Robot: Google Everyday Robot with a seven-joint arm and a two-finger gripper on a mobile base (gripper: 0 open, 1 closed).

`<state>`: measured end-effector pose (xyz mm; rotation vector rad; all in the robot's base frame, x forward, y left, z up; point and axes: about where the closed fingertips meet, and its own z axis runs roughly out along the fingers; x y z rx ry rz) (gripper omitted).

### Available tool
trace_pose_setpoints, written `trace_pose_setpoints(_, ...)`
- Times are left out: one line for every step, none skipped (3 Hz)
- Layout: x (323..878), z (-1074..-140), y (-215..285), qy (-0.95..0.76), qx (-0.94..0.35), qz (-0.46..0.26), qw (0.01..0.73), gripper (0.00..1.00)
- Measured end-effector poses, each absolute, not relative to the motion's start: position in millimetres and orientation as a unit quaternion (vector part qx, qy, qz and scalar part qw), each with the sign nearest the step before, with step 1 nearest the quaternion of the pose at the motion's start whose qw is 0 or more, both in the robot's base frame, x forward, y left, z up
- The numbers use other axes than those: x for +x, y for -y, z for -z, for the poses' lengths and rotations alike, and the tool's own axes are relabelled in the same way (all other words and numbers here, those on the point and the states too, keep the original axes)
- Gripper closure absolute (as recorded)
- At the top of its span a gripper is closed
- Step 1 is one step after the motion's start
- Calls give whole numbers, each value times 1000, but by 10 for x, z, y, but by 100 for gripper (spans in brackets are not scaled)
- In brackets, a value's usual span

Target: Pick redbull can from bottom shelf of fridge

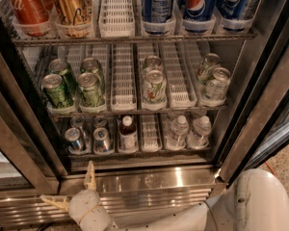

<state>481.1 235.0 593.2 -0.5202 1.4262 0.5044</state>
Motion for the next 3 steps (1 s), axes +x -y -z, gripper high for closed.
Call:
trace_pose_setpoints(4870,-5890,-2384,-640,-242,-219,696,0)
trace_pose_setpoints(5013,-5826,-2394,-644,-238,-209,696,0)
trace_pose_setpoints(5116,-5785,-2352,-647,-236,-197,698,0)
